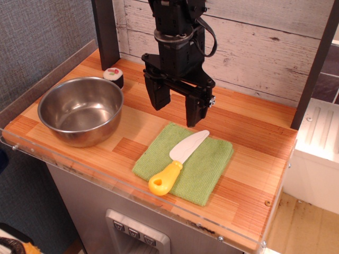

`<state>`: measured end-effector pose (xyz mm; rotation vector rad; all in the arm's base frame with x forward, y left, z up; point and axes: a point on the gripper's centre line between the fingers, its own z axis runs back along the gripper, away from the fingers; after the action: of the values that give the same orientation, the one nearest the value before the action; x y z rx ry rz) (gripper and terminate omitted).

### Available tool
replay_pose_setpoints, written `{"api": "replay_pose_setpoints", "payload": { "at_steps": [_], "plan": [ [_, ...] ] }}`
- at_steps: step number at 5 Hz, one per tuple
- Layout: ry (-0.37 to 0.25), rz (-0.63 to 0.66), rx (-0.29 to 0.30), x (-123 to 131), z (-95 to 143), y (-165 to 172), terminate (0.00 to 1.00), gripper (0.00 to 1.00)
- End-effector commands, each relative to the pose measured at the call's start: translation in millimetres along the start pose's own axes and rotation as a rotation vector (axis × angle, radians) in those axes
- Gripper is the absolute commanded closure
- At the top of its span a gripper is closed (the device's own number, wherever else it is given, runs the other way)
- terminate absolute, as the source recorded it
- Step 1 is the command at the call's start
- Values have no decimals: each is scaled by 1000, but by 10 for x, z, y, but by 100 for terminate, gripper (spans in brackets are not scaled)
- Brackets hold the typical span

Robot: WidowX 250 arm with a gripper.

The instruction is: Place the sushi behind the green towel

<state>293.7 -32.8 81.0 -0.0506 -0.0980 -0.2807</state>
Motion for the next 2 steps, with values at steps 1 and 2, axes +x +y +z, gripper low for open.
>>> {"api": "replay_pose_setpoints", "payload": {
  "at_steps": [1, 2],
  "plan": [
    [0, 0, 0, 0, 0, 0, 0, 0],
    [-5, 57, 31, 58, 47, 327, 0, 0]
  ]
}}
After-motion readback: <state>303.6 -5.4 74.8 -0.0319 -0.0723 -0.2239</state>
